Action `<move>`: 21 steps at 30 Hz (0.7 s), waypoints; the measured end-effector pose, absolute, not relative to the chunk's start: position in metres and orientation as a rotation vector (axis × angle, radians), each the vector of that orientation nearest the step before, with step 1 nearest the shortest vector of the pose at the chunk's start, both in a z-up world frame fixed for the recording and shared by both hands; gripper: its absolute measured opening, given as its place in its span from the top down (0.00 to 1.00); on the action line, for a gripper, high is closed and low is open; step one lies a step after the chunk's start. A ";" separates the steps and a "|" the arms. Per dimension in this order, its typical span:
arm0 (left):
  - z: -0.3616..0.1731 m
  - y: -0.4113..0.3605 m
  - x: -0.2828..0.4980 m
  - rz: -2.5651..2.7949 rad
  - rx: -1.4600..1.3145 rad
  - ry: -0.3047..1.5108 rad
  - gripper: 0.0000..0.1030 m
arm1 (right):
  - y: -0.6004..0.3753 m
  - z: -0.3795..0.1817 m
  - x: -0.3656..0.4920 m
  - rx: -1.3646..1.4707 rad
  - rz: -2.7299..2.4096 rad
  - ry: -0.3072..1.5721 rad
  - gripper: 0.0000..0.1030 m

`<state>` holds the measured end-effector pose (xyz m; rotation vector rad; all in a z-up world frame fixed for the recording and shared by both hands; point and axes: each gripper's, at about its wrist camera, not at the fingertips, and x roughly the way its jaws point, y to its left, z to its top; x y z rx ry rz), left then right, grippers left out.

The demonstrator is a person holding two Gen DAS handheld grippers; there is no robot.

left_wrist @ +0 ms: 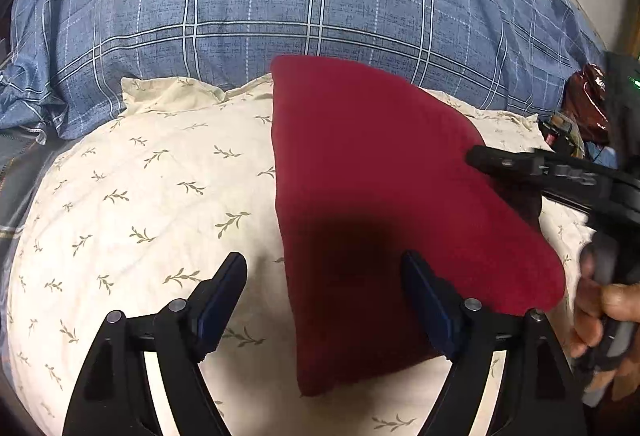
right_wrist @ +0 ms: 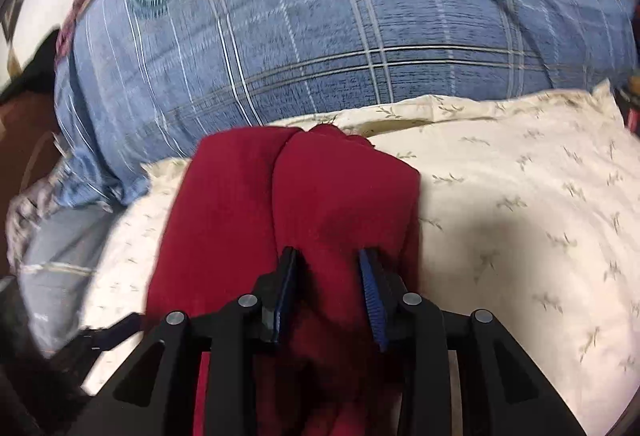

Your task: Fold small clothes

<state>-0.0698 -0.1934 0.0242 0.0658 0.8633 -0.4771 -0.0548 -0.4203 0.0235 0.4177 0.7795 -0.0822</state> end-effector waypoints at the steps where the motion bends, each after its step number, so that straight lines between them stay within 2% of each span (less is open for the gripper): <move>1: 0.024 -0.192 -0.070 -0.476 0.067 0.862 0.22 | -0.421 0.025 -0.060 0.427 -0.081 0.769 0.54; 5: 0.025 -0.191 -0.070 -0.473 0.064 0.862 0.22 | -0.411 0.022 -0.065 0.353 -0.074 0.778 0.52; 8: 0.025 -0.191 -0.069 -0.474 0.062 0.868 0.22 | -0.411 0.008 -0.058 0.344 -0.085 0.808 0.42; 11: 0.029 -0.188 -0.068 -0.500 0.058 0.864 0.23 | -0.421 0.009 -0.059 0.413 -0.052 0.781 0.35; 15: 0.032 -0.174 -0.054 -0.551 -0.008 0.864 0.23 | -0.438 0.009 -0.064 0.462 -0.019 0.724 0.20; 21: 0.012 -0.165 -0.012 -0.641 -0.185 0.963 0.13 | -0.454 -0.011 -0.043 0.551 0.072 0.732 0.13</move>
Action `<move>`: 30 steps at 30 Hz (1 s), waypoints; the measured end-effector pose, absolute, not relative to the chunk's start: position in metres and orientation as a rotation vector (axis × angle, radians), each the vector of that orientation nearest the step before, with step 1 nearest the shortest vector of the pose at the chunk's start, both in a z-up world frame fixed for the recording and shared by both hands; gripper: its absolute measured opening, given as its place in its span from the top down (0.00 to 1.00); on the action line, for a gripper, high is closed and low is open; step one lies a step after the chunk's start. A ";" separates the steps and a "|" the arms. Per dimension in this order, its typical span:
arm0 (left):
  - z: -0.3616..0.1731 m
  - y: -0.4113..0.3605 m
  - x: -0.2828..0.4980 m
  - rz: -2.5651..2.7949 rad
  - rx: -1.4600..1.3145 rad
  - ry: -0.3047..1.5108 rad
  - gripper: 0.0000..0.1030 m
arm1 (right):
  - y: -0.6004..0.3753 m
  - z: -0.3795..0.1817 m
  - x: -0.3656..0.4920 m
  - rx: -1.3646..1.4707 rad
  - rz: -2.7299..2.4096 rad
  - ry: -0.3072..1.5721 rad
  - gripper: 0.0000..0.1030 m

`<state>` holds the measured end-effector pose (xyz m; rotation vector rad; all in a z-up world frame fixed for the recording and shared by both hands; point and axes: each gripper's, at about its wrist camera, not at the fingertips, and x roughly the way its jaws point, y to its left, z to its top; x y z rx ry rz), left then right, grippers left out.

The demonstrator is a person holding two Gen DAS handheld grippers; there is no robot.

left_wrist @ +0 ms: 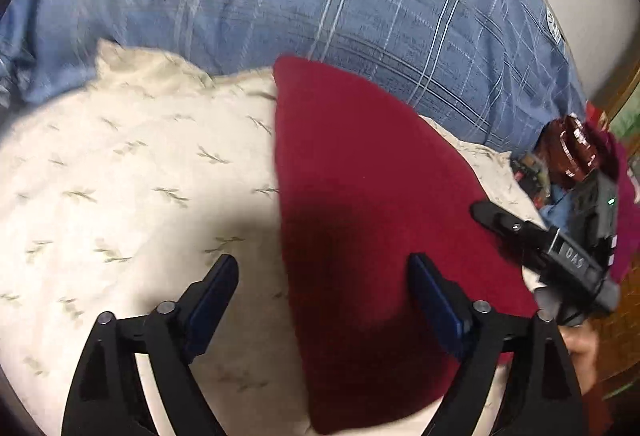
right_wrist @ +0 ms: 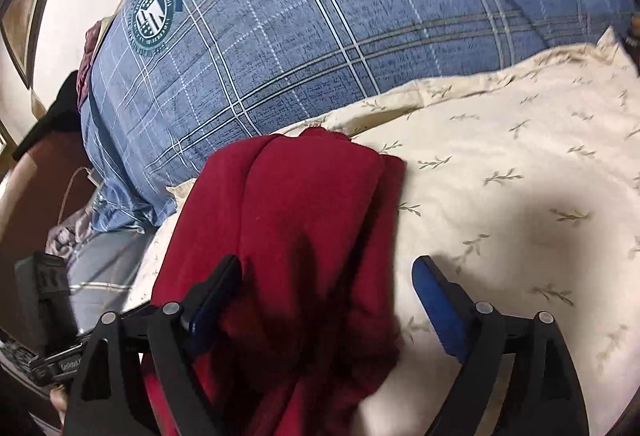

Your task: Fold small clothes

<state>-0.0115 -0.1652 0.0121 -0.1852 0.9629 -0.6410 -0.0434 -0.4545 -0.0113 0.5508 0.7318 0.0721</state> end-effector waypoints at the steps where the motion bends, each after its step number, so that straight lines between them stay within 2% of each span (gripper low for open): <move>1: 0.007 -0.167 -0.005 -0.662 -0.210 0.986 0.13 | -0.455 -0.014 -0.040 0.556 0.091 0.733 0.13; 4: -0.004 -0.174 0.009 -0.698 -0.269 1.011 0.08 | -0.449 -0.015 -0.027 0.547 0.132 0.736 0.16; 6: -0.004 -0.181 0.012 -0.697 -0.226 0.998 0.10 | -0.441 -0.011 -0.024 0.511 0.129 0.746 0.30; 7: -0.003 -0.186 0.013 -0.704 -0.213 1.001 0.19 | -0.437 -0.008 -0.024 0.492 0.129 0.745 0.36; 9: 0.001 -0.189 0.012 -0.696 -0.198 0.999 0.26 | -0.432 0.000 -0.028 0.477 0.131 0.737 0.49; 10: 0.006 -0.187 0.009 -0.691 -0.187 0.990 0.35 | -0.431 0.007 -0.033 0.485 0.143 0.725 0.54; 11: 0.011 -0.183 0.006 -0.696 -0.182 0.981 0.42 | -0.430 0.014 -0.039 0.503 0.162 0.712 0.55; 12: 0.015 -0.180 0.002 -0.703 -0.180 0.977 0.44 | -0.427 0.021 -0.045 0.520 0.183 0.703 0.57; 18: 0.051 -0.145 -0.051 -0.719 -0.160 0.928 0.44 | -0.390 0.048 -0.089 0.527 0.251 0.689 0.57; 24: 0.052 -0.104 -0.111 -0.659 -0.143 0.946 0.45 | -0.346 0.035 -0.125 0.467 0.284 0.756 0.56; 27: 0.032 -0.090 -0.139 -0.609 -0.101 0.989 0.44 | -0.338 0.015 -0.134 0.438 0.233 0.827 0.46; 29: 0.021 -0.080 -0.151 -0.579 -0.086 0.989 0.38 | -0.345 0.012 -0.141 0.459 0.202 0.811 0.44; 30: 0.023 -0.077 -0.157 -0.573 -0.086 0.968 0.38 | -0.353 0.013 -0.146 0.502 0.193 0.786 0.40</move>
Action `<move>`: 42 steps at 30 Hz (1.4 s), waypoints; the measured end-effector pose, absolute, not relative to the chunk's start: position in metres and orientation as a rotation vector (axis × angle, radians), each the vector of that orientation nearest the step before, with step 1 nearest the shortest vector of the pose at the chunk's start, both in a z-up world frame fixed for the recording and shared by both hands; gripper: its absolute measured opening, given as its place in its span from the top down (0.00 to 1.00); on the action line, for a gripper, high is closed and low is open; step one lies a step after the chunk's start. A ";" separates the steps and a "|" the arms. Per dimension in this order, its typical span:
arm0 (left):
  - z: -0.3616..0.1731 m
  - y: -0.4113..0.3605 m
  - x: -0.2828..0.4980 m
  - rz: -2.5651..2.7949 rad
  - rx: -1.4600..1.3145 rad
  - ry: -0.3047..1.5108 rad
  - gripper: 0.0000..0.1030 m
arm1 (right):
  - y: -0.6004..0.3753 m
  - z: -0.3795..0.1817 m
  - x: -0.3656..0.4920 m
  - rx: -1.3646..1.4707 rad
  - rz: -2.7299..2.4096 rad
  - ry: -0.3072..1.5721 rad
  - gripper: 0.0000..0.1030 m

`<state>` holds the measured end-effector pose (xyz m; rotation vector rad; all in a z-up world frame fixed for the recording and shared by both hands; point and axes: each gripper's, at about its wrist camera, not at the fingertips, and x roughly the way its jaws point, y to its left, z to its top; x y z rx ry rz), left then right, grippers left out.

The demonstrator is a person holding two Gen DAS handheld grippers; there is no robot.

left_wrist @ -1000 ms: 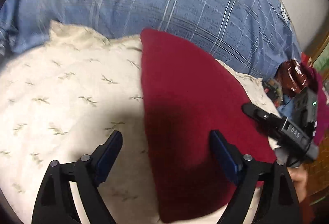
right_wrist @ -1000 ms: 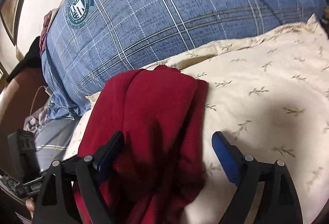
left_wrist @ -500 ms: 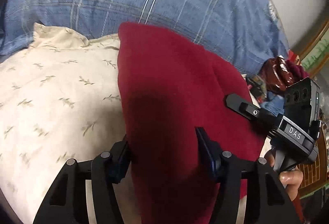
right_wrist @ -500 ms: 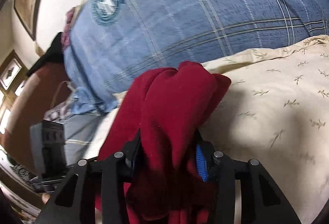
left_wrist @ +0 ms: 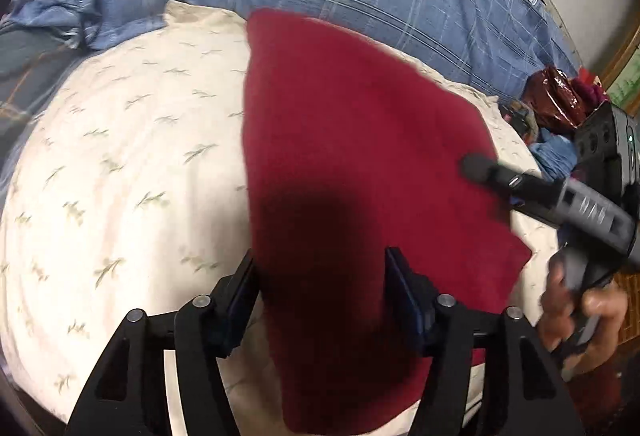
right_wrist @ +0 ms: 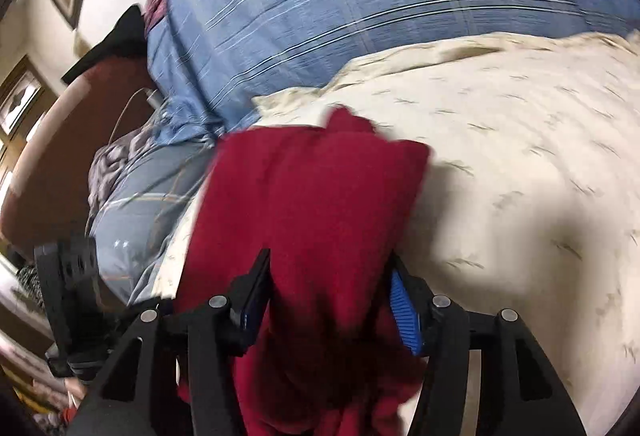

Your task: Fold small clothes

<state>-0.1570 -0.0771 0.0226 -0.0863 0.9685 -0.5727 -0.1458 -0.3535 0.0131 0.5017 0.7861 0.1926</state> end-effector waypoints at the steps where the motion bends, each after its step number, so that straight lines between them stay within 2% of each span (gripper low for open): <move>1: 0.026 -0.073 -0.162 -0.560 -0.085 0.937 0.38 | -0.359 0.015 -0.148 0.532 0.179 0.769 0.38; 5: 0.040 -0.069 -0.174 -0.538 -0.080 0.882 0.38 | -0.367 0.020 -0.134 0.557 0.169 0.735 0.38; 6: 0.041 -0.070 -0.175 -0.539 -0.084 0.879 0.38 | -0.361 0.016 -0.124 0.525 0.172 0.761 0.44; 7: 0.042 -0.068 -0.180 -0.539 -0.083 0.881 0.38 | -0.354 0.012 -0.117 0.490 0.171 0.789 0.59; 8: 0.041 -0.069 -0.183 -0.537 -0.080 0.888 0.38 | -0.348 0.010 -0.112 0.451 0.168 0.810 0.69; 9: 0.041 -0.070 -0.185 -0.532 -0.076 0.897 0.38 | -0.340 0.013 -0.106 0.395 0.161 0.805 0.74; 13: 0.043 -0.071 -0.194 -0.522 -0.068 0.890 0.37 | -0.327 0.033 -0.100 0.237 0.123 0.713 0.83; 16: 0.042 -0.089 -0.180 -0.518 -0.054 0.891 0.34 | -0.329 0.021 -0.084 0.172 0.041 0.746 0.86; 20: 0.041 -0.098 -0.184 -0.500 0.001 0.873 0.31 | -0.341 0.008 -0.092 0.219 0.052 0.804 0.84; 22: 0.038 -0.100 -0.186 -0.491 0.024 0.864 0.30 | -0.345 0.016 -0.105 0.245 0.034 0.799 0.73; 27: 0.036 -0.103 -0.190 -0.468 0.035 0.851 0.30 | -0.326 0.049 -0.150 0.266 0.157 0.730 0.70; 31: 0.037 -0.104 -0.194 -0.448 0.034 0.844 0.30 | -0.293 0.040 -0.171 0.188 0.210 0.754 0.73; 34: 0.040 -0.104 -0.201 -0.430 0.046 0.824 0.30 | -0.287 0.008 -0.166 0.044 0.055 0.827 0.76; 37: 0.044 -0.102 -0.209 -0.417 0.046 0.806 0.30 | -0.297 0.004 -0.171 0.089 0.034 0.805 0.75; 41: 0.051 -0.092 -0.223 -0.405 0.027 0.782 0.30 | -0.292 0.028 -0.191 0.120 0.071 0.751 0.65; 42: 0.054 -0.091 -0.226 -0.398 0.030 0.775 0.30 | -0.290 0.033 -0.197 0.123 0.077 0.735 0.55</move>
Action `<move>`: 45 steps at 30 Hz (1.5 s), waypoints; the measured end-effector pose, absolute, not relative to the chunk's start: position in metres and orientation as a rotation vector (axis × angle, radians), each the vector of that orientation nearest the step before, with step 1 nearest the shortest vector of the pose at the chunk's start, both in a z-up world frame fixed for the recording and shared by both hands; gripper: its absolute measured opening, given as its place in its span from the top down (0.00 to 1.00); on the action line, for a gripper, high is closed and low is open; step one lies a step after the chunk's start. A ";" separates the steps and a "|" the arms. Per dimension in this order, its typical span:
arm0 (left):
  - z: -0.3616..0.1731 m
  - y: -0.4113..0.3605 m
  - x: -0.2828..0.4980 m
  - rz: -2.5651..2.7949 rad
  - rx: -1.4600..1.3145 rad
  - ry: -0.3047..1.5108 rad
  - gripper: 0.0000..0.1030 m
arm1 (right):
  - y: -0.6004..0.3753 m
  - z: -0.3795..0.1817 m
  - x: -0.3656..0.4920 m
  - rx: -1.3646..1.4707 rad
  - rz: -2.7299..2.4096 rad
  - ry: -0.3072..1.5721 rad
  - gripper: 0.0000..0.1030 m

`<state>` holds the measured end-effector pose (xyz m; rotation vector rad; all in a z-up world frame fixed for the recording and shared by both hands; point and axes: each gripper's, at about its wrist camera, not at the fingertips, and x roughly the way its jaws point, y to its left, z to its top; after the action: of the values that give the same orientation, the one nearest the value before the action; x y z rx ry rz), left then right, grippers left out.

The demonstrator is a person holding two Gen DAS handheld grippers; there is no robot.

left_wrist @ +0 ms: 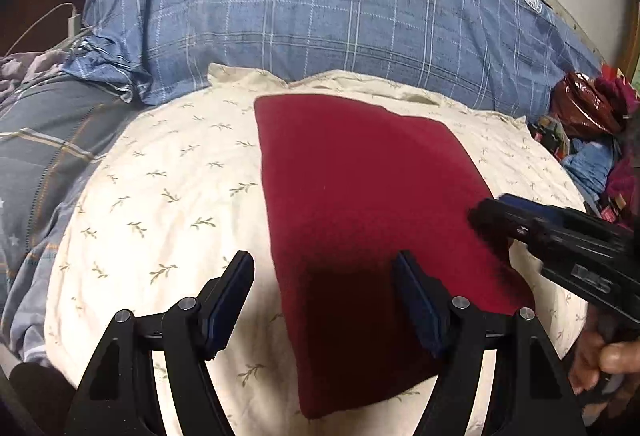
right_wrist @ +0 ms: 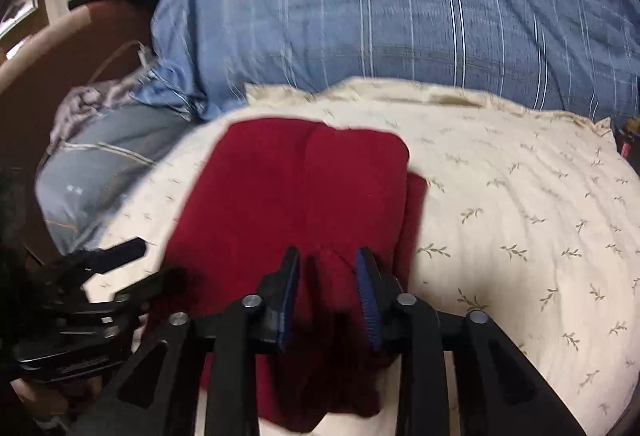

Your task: Fold small clothes

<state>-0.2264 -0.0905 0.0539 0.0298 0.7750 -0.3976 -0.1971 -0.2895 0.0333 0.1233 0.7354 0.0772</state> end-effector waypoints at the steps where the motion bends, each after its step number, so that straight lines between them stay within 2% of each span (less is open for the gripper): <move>1: 0.056 -0.090 -0.230 -0.389 0.044 0.766 0.30 | -0.287 0.037 -0.202 0.123 0.077 0.722 0.46; 5: 0.064 -0.091 -0.247 -0.372 0.088 0.718 0.30 | -0.275 0.048 -0.219 0.102 0.056 0.685 0.36; 7: 0.068 -0.089 -0.254 -0.385 0.072 0.708 0.30 | -0.272 0.052 -0.225 0.099 0.029 0.675 0.26; 12: 0.076 -0.077 -0.267 -0.346 0.066 0.659 0.29 | -0.275 0.060 -0.235 0.080 -0.034 0.652 0.20; 24: 0.086 -0.061 -0.270 -0.299 0.016 0.637 0.27 | -0.276 0.055 -0.234 0.093 -0.042 0.665 0.18; 45: 0.075 -0.066 -0.247 -0.306 0.035 0.699 0.27 | -0.273 0.041 -0.225 0.118 -0.029 0.703 0.18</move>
<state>-0.2475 -0.0657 0.0754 0.0348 0.6990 -0.3064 -0.2247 -0.2729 0.0411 0.1182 0.7028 -0.0288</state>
